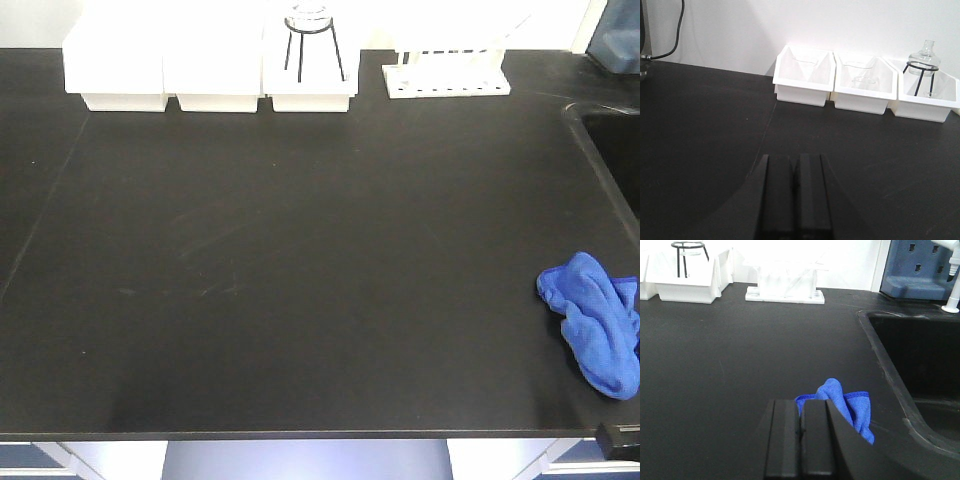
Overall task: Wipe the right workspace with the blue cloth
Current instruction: 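Move the right gripper toward the blue cloth beside the sink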
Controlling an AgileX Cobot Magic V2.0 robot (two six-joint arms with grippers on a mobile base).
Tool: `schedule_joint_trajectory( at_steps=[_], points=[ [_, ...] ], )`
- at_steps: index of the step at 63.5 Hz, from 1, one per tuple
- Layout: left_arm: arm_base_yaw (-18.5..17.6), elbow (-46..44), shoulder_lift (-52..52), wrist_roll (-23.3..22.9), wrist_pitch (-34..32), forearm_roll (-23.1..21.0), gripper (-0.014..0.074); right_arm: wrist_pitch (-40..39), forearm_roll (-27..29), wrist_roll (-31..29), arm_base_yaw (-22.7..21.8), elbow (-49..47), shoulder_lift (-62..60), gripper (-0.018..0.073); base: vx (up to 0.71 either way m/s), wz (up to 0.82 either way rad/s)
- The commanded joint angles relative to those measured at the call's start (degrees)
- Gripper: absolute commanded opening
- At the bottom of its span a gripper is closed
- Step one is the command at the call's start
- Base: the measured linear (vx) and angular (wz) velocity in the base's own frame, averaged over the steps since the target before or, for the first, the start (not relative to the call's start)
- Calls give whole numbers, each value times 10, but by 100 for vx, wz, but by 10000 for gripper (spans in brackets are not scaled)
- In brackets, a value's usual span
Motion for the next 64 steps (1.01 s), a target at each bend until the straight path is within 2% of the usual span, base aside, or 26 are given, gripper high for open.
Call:
schedule_joint_trajectory(
  at_steps=[1,64],
  points=[
    [0,18,-9,-5,-48,-4,-6,-46,-1,-1,-3,12,-6,-8,0,0],
    [0,18,-9,-5,-48,-4,-6,-52,-13,-7,-3,11,-6,-8,0,0]
  ],
)
